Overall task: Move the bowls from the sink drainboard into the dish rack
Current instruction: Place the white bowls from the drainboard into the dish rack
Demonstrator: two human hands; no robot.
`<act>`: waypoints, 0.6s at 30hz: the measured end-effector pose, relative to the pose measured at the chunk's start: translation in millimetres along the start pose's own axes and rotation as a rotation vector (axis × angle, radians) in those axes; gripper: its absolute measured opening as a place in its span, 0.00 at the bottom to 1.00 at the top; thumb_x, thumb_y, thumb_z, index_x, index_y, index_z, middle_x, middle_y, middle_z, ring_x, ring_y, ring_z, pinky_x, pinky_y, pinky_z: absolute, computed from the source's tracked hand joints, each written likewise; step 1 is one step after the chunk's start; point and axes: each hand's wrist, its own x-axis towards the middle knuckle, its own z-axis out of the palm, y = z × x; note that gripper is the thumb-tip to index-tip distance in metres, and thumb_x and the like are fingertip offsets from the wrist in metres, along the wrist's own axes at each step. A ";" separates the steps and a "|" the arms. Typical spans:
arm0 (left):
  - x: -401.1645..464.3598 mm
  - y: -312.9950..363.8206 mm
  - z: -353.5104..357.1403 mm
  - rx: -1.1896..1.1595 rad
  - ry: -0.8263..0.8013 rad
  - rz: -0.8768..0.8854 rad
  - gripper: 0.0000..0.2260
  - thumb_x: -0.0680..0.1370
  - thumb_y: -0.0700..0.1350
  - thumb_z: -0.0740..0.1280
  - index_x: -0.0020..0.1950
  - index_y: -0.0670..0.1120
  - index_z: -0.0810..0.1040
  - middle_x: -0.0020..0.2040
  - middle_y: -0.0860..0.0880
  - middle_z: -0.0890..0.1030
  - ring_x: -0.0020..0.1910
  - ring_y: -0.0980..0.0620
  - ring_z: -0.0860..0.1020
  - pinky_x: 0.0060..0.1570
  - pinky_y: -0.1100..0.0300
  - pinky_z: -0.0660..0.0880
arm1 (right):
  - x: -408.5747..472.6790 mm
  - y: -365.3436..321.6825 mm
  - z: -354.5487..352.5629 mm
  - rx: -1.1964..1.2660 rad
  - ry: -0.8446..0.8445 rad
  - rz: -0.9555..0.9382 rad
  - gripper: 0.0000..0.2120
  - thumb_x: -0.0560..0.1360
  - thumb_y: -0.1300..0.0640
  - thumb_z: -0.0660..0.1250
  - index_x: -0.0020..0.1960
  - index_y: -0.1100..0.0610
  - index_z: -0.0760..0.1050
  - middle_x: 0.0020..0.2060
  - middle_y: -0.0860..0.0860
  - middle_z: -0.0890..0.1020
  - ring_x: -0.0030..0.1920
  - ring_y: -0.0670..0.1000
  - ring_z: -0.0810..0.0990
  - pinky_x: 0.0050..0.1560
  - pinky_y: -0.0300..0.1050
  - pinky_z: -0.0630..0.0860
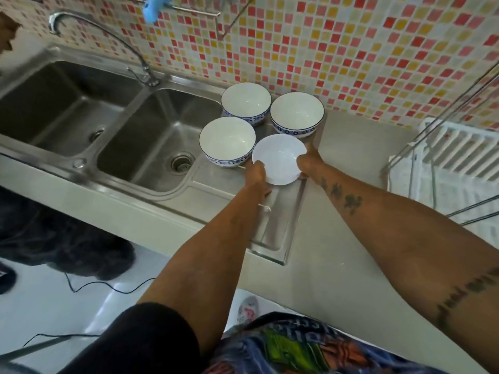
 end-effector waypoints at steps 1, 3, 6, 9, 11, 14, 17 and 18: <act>-7.3 1.7 1.2 -0.010 -0.017 -0.006 0.22 0.80 0.41 0.54 0.75 0.50 0.64 0.71 0.45 0.70 0.68 0.38 0.71 0.60 0.43 0.72 | 0.6 2.1 0.5 0.001 -0.002 -0.002 0.26 0.74 0.65 0.55 0.72 0.56 0.61 0.67 0.59 0.71 0.65 0.62 0.72 0.62 0.60 0.75; -11.2 0.9 1.7 -0.035 -0.042 -0.006 0.24 0.80 0.40 0.52 0.75 0.54 0.62 0.72 0.46 0.70 0.68 0.38 0.71 0.56 0.42 0.73 | -0.5 4.8 0.5 0.015 0.006 -0.007 0.26 0.74 0.66 0.55 0.72 0.56 0.62 0.67 0.60 0.71 0.64 0.62 0.72 0.61 0.61 0.76; -16.3 -0.2 0.8 -0.077 -0.080 0.041 0.25 0.79 0.37 0.53 0.75 0.53 0.63 0.72 0.45 0.70 0.65 0.39 0.72 0.54 0.43 0.75 | -8.2 2.4 -6.0 0.057 0.064 -0.017 0.25 0.72 0.66 0.55 0.69 0.57 0.65 0.65 0.60 0.73 0.63 0.62 0.74 0.60 0.60 0.77; -30.3 12.0 6.8 -0.062 -0.133 0.121 0.23 0.80 0.38 0.54 0.75 0.51 0.63 0.72 0.44 0.70 0.63 0.39 0.72 0.50 0.45 0.76 | -21.9 -12.0 -24.0 0.107 0.164 -0.083 0.25 0.72 0.66 0.56 0.69 0.57 0.67 0.65 0.58 0.75 0.62 0.60 0.74 0.59 0.55 0.77; -43.9 31.2 18.1 -0.077 -0.146 0.137 0.22 0.81 0.39 0.55 0.75 0.51 0.65 0.71 0.43 0.71 0.65 0.37 0.73 0.47 0.47 0.78 | -36.6 -28.3 -42.4 0.157 0.249 -0.156 0.24 0.73 0.64 0.58 0.69 0.58 0.67 0.65 0.56 0.75 0.62 0.58 0.75 0.57 0.54 0.77; -75.6 70.1 42.6 -0.106 -0.158 0.224 0.21 0.80 0.42 0.56 0.73 0.53 0.68 0.68 0.45 0.75 0.62 0.40 0.76 0.39 0.54 0.80 | -71.1 -60.5 -74.9 0.290 0.354 -0.286 0.21 0.73 0.65 0.58 0.66 0.58 0.69 0.56 0.53 0.74 0.59 0.56 0.75 0.56 0.55 0.80; -122.1 109.5 66.9 -0.169 -0.218 0.274 0.15 0.82 0.50 0.56 0.67 0.51 0.71 0.62 0.48 0.77 0.57 0.45 0.75 0.47 0.54 0.77 | -110.7 -91.4 -109.0 0.379 0.486 -0.468 0.20 0.73 0.65 0.58 0.65 0.59 0.68 0.54 0.49 0.72 0.58 0.55 0.75 0.47 0.49 0.79; -140.9 121.0 72.8 -0.183 -0.255 0.292 0.14 0.82 0.53 0.55 0.64 0.52 0.71 0.60 0.49 0.77 0.56 0.46 0.75 0.51 0.53 0.76 | -127.3 -100.9 -120.7 0.409 0.520 -0.530 0.20 0.74 0.66 0.58 0.65 0.59 0.67 0.54 0.49 0.72 0.57 0.54 0.75 0.43 0.44 0.77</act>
